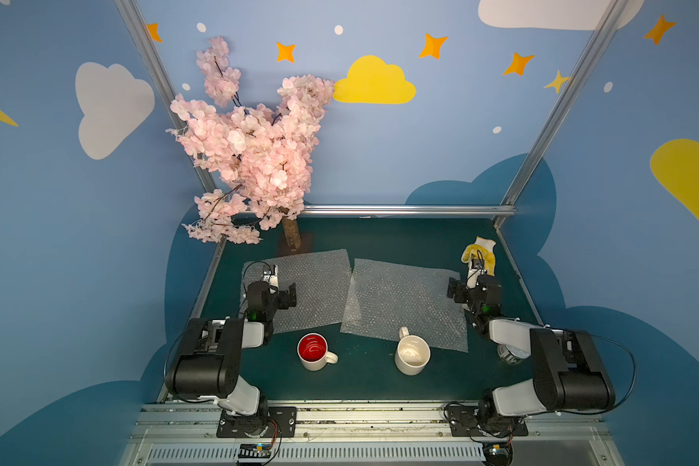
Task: Wrap mugs in bubble wrap
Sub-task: Pick up the mug from the center of the board.
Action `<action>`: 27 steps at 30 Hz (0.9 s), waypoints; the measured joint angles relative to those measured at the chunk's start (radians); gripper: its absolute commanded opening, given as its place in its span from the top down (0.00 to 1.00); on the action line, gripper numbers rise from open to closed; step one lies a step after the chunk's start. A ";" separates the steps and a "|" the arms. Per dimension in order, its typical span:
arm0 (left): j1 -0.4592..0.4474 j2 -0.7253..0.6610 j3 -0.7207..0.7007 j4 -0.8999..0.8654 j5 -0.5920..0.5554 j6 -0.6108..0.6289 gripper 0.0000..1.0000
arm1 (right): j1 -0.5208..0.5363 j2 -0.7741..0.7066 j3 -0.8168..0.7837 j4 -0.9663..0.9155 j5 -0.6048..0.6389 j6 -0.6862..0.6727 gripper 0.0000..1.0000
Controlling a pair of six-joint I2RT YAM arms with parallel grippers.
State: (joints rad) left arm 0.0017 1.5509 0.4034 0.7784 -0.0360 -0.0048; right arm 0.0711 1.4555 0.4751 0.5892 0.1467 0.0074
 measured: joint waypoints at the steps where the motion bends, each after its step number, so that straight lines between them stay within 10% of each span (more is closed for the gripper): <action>1: -0.007 -0.009 0.000 -0.003 -0.011 0.001 0.01 | 0.001 -0.010 0.003 -0.027 -0.004 -0.004 0.07; 13: -0.035 -0.344 0.344 -0.575 -0.059 -0.092 0.00 | 0.132 -0.285 0.359 -0.723 -0.018 0.127 0.03; 27: -0.090 -0.411 0.660 -1.210 0.286 -0.227 0.02 | 0.347 -0.432 0.566 -1.461 -0.262 0.332 0.04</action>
State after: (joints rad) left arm -0.0883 1.1397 1.0634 -0.4313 0.2501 -0.2317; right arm 0.4183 1.0233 1.0409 -0.8715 -0.1154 0.3397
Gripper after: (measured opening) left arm 0.981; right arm 0.961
